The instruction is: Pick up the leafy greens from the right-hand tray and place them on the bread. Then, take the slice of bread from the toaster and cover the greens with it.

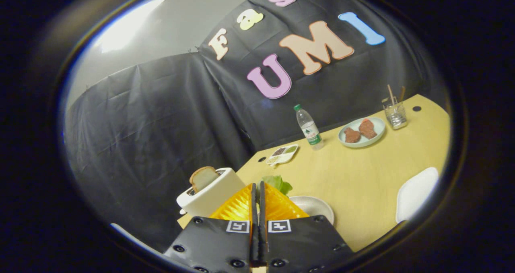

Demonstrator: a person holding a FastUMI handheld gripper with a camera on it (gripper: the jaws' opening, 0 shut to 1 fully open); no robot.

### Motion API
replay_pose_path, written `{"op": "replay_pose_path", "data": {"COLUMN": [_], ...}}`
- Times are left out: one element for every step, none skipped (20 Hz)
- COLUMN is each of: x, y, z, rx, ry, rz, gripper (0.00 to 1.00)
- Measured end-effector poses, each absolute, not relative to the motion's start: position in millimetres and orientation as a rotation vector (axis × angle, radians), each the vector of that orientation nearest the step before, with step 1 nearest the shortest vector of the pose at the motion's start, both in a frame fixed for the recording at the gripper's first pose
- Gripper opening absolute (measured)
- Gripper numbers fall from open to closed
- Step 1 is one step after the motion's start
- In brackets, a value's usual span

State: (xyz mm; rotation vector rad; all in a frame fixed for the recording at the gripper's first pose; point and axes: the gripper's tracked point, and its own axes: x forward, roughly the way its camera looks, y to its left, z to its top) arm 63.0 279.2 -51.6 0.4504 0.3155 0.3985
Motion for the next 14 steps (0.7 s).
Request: {"op": "replay_pose_path", "data": {"x": [64.4, 64.6, 64.5, 66.2, 68.5, 68.0, 70.3, 70.7, 73.5, 74.0, 75.5, 76.8, 79.0, 79.3], "y": [287.5, 295.9, 302.8, 308.4, 313.2, 318.1, 320.5, 321.7, 319.3, 315.4, 309.7, 303.4, 295.4, 288.4], "z": [-54.6, -58.7, -61.4, -63.8, -66.2, -70.5, -76.2, -83.7, -93.5, -105.1, -115.6, -126.1, -132.5, -141.3], "rx": [0.468, 0.484, 0.492, 0.499, 0.508, 0.513, 0.512, 0.504, 0.488, 0.467, 0.436, 0.403, 0.368, 0.337], "ry": [0.328, 0.339, 0.345, 0.35, 0.357, 0.369, 0.385, 0.402, 0.423, 0.446, 0.469, 0.486, 0.495, 0.507], "rz": [0.404, 0.408, 0.409, 0.407, 0.405, 0.406, 0.398, 0.383, 0.357, 0.326, 0.298, 0.264, 0.228, 0.199], "gripper": [0.03, 0.03, 0.03, 0.03, 0.03, 0.03, 0.03, 0.03, 0.03, 0.03, 0.03, 0.03, 0.03, 0.03]}}
